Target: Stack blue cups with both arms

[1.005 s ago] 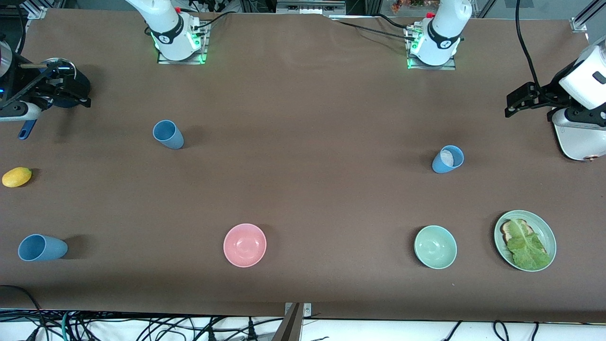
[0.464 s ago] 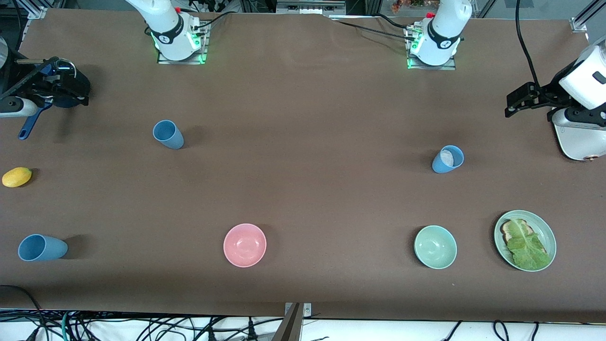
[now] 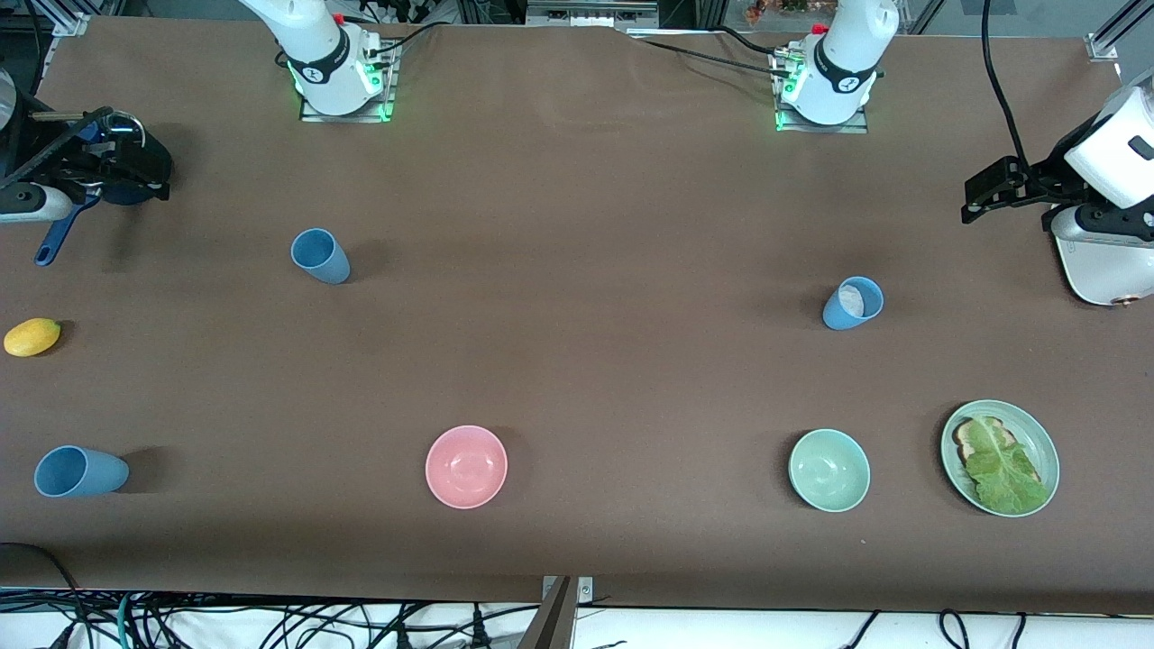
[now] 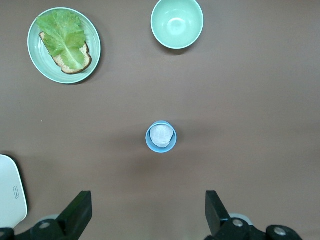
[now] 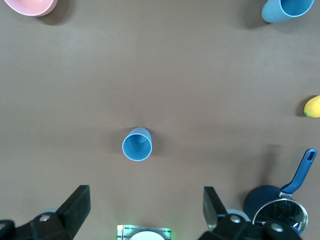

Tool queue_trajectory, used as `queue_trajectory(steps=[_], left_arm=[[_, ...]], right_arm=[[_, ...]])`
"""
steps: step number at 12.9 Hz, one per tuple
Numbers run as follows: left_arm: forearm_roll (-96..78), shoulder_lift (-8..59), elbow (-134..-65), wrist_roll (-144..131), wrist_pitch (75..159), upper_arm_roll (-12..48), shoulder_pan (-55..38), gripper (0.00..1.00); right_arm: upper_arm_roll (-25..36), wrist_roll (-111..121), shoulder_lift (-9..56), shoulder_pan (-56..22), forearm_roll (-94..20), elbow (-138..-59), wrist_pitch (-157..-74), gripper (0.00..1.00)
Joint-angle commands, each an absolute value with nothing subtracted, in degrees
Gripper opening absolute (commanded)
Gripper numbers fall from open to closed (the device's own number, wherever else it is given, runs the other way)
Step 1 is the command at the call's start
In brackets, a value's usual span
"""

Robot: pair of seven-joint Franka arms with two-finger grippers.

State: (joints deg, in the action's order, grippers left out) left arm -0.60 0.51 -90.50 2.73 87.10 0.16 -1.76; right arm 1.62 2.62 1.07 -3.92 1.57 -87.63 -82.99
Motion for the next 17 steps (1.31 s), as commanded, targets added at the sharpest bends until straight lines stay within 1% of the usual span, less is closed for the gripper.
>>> queue_trajectory(steps=[1,7,17], left_arm=[[-1.41,0.88,-89.03,2.29,85.78,0.09,-1.85,1.00],[-1.32,0.97,-89.03,2.29,85.78,0.09,-1.85,1.00],[-1.32,0.97,-89.03,2.29,85.87,0.09,-1.85,1.00]], right_arm=[[1.41,3.34,0.61,-3.87,0.88,-87.36,-82.53,1.00],[1.05,3.25,0.26,-3.87,-0.96,-87.45,-81.92,1.00],[0.70,3.08,0.53,-3.87,-0.97,-87.54,-82.27,1.00]])
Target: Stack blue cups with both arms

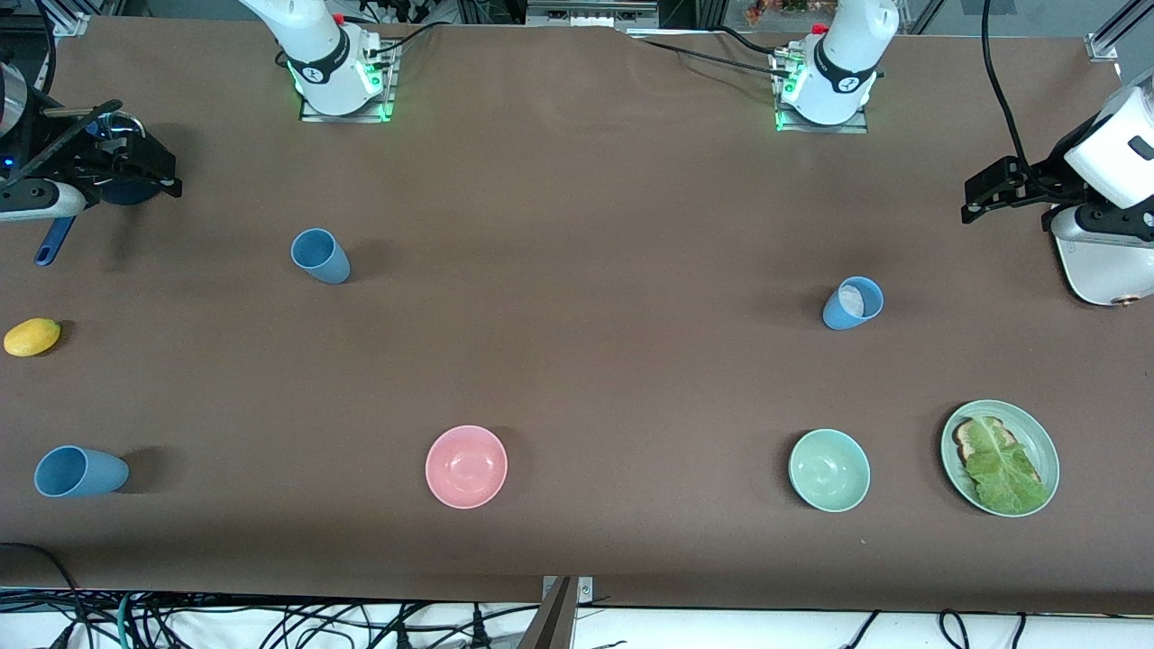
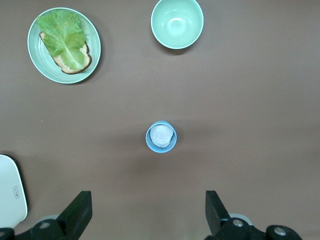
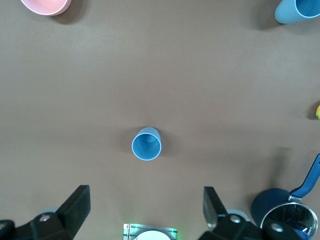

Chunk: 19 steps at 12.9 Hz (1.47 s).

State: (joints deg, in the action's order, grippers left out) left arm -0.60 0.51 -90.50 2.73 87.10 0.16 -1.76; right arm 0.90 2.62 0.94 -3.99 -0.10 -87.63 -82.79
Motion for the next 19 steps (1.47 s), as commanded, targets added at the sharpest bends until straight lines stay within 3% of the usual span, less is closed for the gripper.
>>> queue_trajectory(steps=[1,14,19], left_arm=[[-1.32,0.97,-89.03,2.29,85.87,0.09,-1.85,1.00],[-1.41,1.67,-89.03,2.37,85.96,0.09,-1.93,1.00],[-1.32,3.51,-89.12,2.63,89.72,0.09,-1.85,1.00]], right_arm=[[0.70,3.08,0.53,-3.87,-0.97,-87.54,-82.27,1.00],[0.62,3.08,0.70,-3.87,-1.05,-87.89,-82.71,1.00],[0.62,3.08,0.88,-3.87,-1.05,-87.89,-82.71,1.00]])
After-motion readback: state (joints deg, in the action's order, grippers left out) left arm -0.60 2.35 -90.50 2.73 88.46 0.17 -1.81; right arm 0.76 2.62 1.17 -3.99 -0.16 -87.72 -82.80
